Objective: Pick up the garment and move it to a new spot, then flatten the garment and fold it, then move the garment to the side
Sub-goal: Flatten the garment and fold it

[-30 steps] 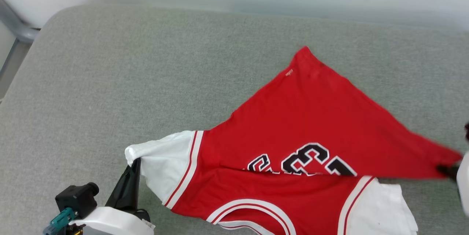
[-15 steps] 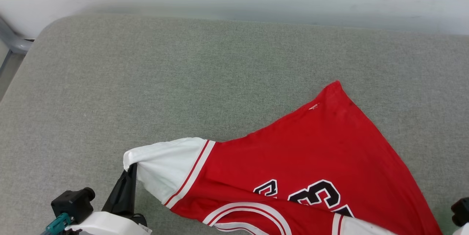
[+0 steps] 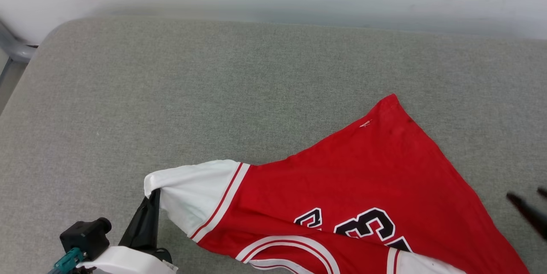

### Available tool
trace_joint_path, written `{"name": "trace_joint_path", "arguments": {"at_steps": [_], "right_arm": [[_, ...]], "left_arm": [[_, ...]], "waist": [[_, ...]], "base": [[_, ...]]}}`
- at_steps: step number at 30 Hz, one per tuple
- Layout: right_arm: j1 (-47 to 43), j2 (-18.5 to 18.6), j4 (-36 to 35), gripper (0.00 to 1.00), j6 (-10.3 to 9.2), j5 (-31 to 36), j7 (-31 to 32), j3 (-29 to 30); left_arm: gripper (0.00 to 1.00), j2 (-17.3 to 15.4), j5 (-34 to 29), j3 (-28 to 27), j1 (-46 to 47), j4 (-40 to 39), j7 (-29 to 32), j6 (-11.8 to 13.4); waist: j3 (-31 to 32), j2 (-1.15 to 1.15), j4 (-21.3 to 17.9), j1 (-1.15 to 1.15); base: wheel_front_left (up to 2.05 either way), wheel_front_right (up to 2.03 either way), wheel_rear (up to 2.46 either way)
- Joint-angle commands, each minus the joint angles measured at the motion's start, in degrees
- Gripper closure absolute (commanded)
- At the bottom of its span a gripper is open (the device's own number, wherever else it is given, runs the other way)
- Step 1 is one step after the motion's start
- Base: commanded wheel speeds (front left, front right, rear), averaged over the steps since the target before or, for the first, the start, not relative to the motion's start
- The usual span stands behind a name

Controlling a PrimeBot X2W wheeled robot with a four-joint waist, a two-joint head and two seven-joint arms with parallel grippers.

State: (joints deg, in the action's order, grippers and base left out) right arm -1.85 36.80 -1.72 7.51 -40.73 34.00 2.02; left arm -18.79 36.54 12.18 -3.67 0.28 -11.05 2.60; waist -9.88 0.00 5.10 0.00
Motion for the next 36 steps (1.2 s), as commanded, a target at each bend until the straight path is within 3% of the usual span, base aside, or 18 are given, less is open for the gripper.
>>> {"name": "trace_joint_path", "arguments": {"at_steps": [1,7,14,27,36], "right_arm": [[2.08,0.22,-1.07,0.0,-0.04,0.31,0.01,0.65],[12.02,1.6,-6.08,0.0,-0.04,1.52,3.75,0.19],[26.6,1.33,-6.27,0.0,-0.04,3.39,11.17,-8.72],[45.77,2.65,7.49,0.0,-0.04,5.0,22.69,-26.42],[52.83,1.92,17.56,0.0,-0.04,5.15,24.15,-33.85]], "left_arm": [[1.0,-0.06,-0.22,0.07,0.36,-0.28,-0.15,0.22],[1.0,0.25,-0.94,1.25,2.2,-0.89,0.05,-0.08],[1.0,1.04,-1.64,2.94,5.36,-0.93,-0.24,-0.92],[1.0,3.28,-3.1,5.39,9.98,-0.25,-1.47,-1.98],[1.0,4.7,-3.61,6.67,12.62,0.2,-2.42,-2.79]], "waist": [[-0.39,0.0,0.33,0.0],[-2.29,0.0,1.38,0.0],[-5.54,0.0,3.72,0.0],[-11.05,0.0,8.26,0.0],[-15.84,0.0,10.63,0.0]], "base": [[0.0,0.0,0.0],[0.0,0.0,0.0],[0.0,0.0,0.0],[0.0,0.0,0.0],[0.0,0.0,0.0]]}}
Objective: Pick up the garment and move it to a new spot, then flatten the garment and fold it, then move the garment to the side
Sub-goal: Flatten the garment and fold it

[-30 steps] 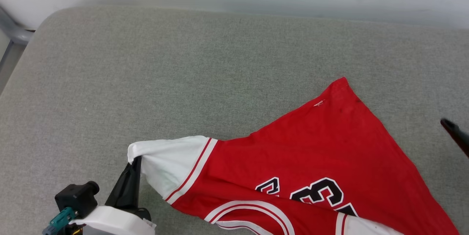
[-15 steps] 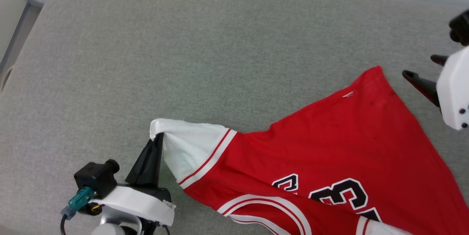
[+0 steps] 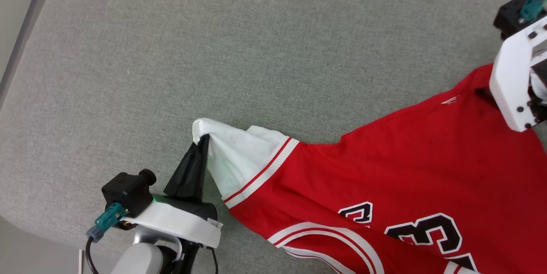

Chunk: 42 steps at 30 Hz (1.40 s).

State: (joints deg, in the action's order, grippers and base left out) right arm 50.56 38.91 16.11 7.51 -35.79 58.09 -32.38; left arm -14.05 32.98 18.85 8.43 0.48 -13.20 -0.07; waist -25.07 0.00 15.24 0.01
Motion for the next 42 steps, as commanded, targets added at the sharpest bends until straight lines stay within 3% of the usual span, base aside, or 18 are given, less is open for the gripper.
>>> {"name": "trace_joint_path", "arguments": {"at_steps": [1,10,11,12,13,28,35,42], "right_arm": [[0.71,-0.05,0.38,0.0,-0.04,0.16,0.35,-0.64],[-1.52,0.66,5.84,0.0,-0.04,-2.94,0.14,-10.07],[-1.54,0.81,6.22,0.07,-0.04,-3.04,-0.26,-10.73],[-1.45,0.97,6.46,0.81,-0.04,-3.09,-0.84,-11.27],[-1.32,1.06,6.74,1.0,-0.04,-3.27,-1.64,-11.59],[1.74,-0.61,8.09,1.0,-0.06,-7.41,-22.91,-10.31],[-1.7,-1.75,7.44,1.0,-0.06,-9.88,-33.68,-6.38],[-4.09,-1.59,3.99,1.0,-0.06,-8.93,-39.3,-1.41]], "left_arm": [[1.0,0.11,-0.11,0.11,0.72,0.09,-0.32,-0.18],[1.0,1.09,-0.68,0.59,2.47,0.73,-0.93,-0.49],[1.0,1.13,-0.7,0.62,2.64,0.81,-0.98,-0.52],[1.0,1.14,-0.7,0.62,2.72,0.92,-1.01,-0.54],[1.0,1.11,-0.69,0.58,2.69,1.05,-1.02,-0.52],[1.0,-1.51,0.54,-1.4,-0.26,1.36,-0.4,0.77],[1.0,-4.24,0.0,-2.89,-0.64,-1.36,0.79,1.85],[1.0,-7.78,-0.22,-5.52,2.58,-5.37,2.93,2.64]], "waist": [[-1.07,0.0,0.66,-0.01],[-3.05,0.0,1.26,-0.01],[-3.13,0.0,1.28,-0.01],[-3.14,0.0,1.29,-0.01],[-3.09,0.0,1.28,-0.01],[5.85,0.0,-2.7,-0.01],[11.09,0.0,-5.69,-0.01],[14.52,0.0,-8.27,-0.01]], "base": [[0.0,0.0,0.0],[0.0,0.0,0.0],[0.0,0.0,0.0],[0.0,0.0,0.0],[0.0,0.0,0.0],[0.0,0.0,0.0],[0.0,0.0,0.0],[0.0,0.0,0.0]]}}
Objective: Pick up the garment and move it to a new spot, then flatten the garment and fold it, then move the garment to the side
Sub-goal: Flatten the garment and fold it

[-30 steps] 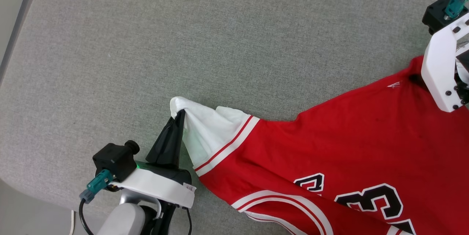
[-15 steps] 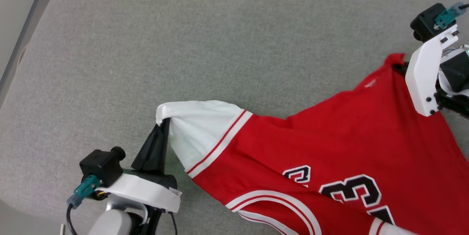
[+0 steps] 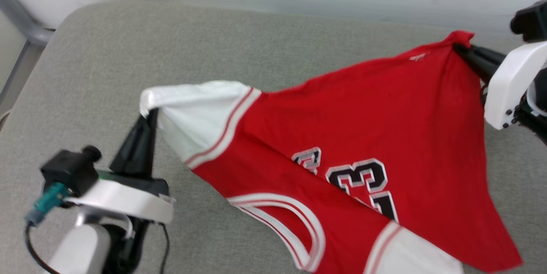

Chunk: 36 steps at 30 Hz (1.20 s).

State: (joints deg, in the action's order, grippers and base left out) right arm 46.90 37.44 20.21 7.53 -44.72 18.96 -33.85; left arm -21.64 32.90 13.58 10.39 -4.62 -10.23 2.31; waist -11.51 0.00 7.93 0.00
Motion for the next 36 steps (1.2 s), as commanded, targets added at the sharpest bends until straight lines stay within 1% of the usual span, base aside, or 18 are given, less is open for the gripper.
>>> {"name": "trace_joint_path", "arguments": {"at_steps": [1,7,13,17,22,28,33,36], "right_arm": [[-0.7,-0.2,-0.88,1.0,-0.08,0.34,-0.65,0.95],[-1.93,-0.61,-5.6,1.0,-0.08,2.33,-2.53,6.19],[-2.53,-1.36,-10.76,1.0,-0.08,3.6,-2.17,12.0],[-2.28,-2.19,-14.05,1.0,-0.08,4.91,-0.95,15.71],[-1.02,-2.8,-16.79,1.0,-0.08,6.1,0.78,19.05],[2.31,-4.1,-19.6,1.0,-0.08,7.71,3.13,22.53],[8.59,-4.79,-19.36,1.0,-0.08,9.36,5.3,24.2],[14.1,-5.43,-17.98,1.0,-0.08,10.85,6.35,24.42]], "left_arm": [[1.0,-0.82,-0.34,-0.58,1.37,-0.79,0.4,0.26],[1.0,-4.19,-0.98,-2.66,7.16,-4.26,3.15,0.6],[1.0,-6.75,-1.9,-2.63,15.26,-6.03,6.5,-0.73],[1.0,-7.45,-2.04,-2.24,21.19,-6.44,8.23,-1.63],[1.0,-7.33,-2.33,-1.74,27.3,-6.17,9.61,-2.28],[1.0,-6.59,-2.3,-1.01,36.87,-4.0,10.94,-3.3],[1.0,-5.55,-2.14,-0.46,46.29,-0.82,11.94,-4.39],[1.0,-4.92,-1.52,-0.18,53.18,2.37,12.26,-5.68]], "waist": [[1.26,0.0,-1.27,0.0],[3.14,0.0,-2.72,0.0],[3.93,0.0,-3.58,0.0],[3.78,0.0,-4.14,0.0],[2.46,0.0,-4.56,0.0],[-1.45,0.0,-5.16,0.0],[-6.92,0.0,-5.48,0.0],[-10.47,0.0,-5.66,0.0]], "base": [[0.0,0.0,0.0],[0.0,0.0,0.0],[0.0,0.0,0.0],[0.0,0.0,0.0],[0.0,0.0,0.0],[0.0,0.0,0.0],[0.0,0.0,0.0],[0.0,0.0,0.0]]}}
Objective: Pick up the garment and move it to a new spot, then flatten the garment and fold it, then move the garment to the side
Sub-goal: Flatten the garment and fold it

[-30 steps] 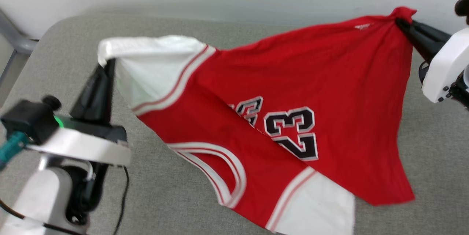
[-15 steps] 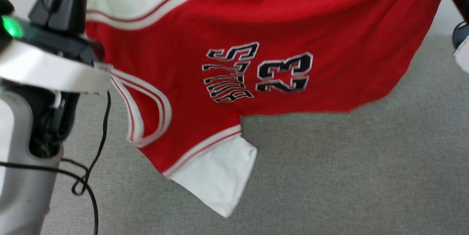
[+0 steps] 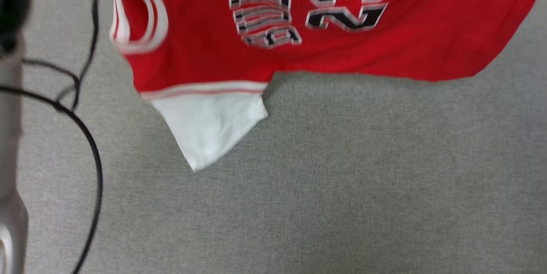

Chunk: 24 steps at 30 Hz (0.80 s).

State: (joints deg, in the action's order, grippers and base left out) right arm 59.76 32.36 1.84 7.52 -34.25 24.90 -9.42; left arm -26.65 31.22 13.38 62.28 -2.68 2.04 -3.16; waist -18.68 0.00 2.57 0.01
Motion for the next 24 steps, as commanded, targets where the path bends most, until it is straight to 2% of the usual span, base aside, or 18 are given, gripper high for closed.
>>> {"name": "trace_joint_path", "arguments": {"at_steps": [1,6,14,18,24], "right_arm": [[3.16,-0.58,1.0,1.0,-0.06,0.68,0.69,-0.14],[15.03,-1.98,6.08,1.0,-0.07,3.15,0.87,-0.57],[32.41,-3.43,15.97,1.0,-0.07,6.22,-1.61,-3.33],[39.12,-4.01,21.38,1.0,-0.07,6.37,-4.05,-4.11],[44.42,-4.13,27.61,1.0,-0.07,5.99,-7.04,-6.86]], "left_arm": [[1.0,0.23,0.09,0.07,3.94,1.51,-0.01,-0.51],[1.0,1.09,-0.12,0.3,16.73,7.4,-0.19,-1.92],[1.0,1.61,-2.38,1.31,34.07,17.26,-0.86,-2.58],[1.0,2.14,-2.7,1.76,40.14,21.51,-2.0,-2.95],[1.0,2.27,-2.82,2.71,43.69,27.04,-4.03,-3.43]], "waist": [[-4.48,0.0,-0.36,-0.01],[-10.07,0.0,-0.86,-0.01],[-15.96,0.0,-1.13,-0.01],[-17.9,0.0,-1.06,-0.01],[-19.81,0.0,-1.32,-0.01]], "base": [[0.0,0.0,0.0],[0.0,0.0,0.0],[0.0,0.0,0.0],[0.0,0.0,0.0],[0.0,0.0,0.0]]}}
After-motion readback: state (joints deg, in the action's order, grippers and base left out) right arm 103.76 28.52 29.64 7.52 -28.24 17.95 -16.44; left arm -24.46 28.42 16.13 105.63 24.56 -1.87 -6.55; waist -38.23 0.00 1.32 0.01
